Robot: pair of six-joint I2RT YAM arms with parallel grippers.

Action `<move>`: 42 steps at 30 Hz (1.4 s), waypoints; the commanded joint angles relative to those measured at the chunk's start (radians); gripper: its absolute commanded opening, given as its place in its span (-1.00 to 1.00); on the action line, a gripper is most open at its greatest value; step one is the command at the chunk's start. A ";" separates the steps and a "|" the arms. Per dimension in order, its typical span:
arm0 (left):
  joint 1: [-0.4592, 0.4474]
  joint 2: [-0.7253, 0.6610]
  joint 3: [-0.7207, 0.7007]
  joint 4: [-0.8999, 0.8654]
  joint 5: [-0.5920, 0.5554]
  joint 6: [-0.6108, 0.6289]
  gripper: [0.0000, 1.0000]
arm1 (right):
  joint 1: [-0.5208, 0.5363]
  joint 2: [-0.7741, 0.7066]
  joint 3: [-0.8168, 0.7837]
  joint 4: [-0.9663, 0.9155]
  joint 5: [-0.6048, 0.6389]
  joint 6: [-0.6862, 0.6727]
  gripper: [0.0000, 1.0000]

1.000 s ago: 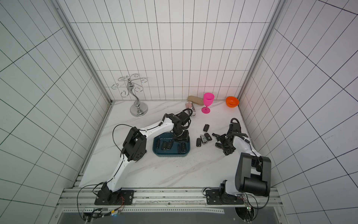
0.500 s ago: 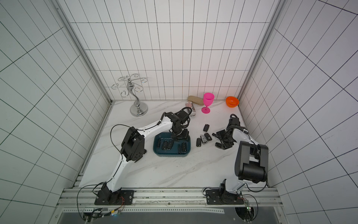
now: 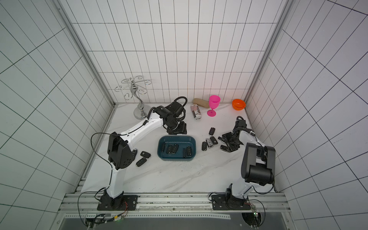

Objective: Place the car key into the storage box
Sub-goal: Pick up the car key from the center of the board.

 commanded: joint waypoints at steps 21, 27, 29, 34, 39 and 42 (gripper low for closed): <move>0.044 -0.024 -0.063 0.027 -0.004 0.013 0.31 | 0.003 0.035 0.119 -0.360 0.026 -0.350 0.53; 0.050 -0.024 -0.062 0.037 0.007 0.013 0.32 | 0.004 0.073 0.136 -0.375 0.052 -0.425 0.62; 0.052 -0.026 -0.062 0.037 0.005 0.014 0.32 | 0.004 0.089 0.153 -0.385 0.064 -0.468 0.72; 0.063 -0.023 -0.065 0.043 0.016 0.019 0.32 | 0.010 0.092 0.139 -0.333 0.028 -0.532 0.79; 0.069 -0.018 -0.062 0.046 0.025 0.028 0.32 | 0.032 0.097 0.140 -0.303 0.041 -0.561 0.86; 0.075 -0.016 -0.064 0.049 0.035 0.033 0.32 | 0.046 0.099 0.149 -0.303 0.058 -0.569 0.85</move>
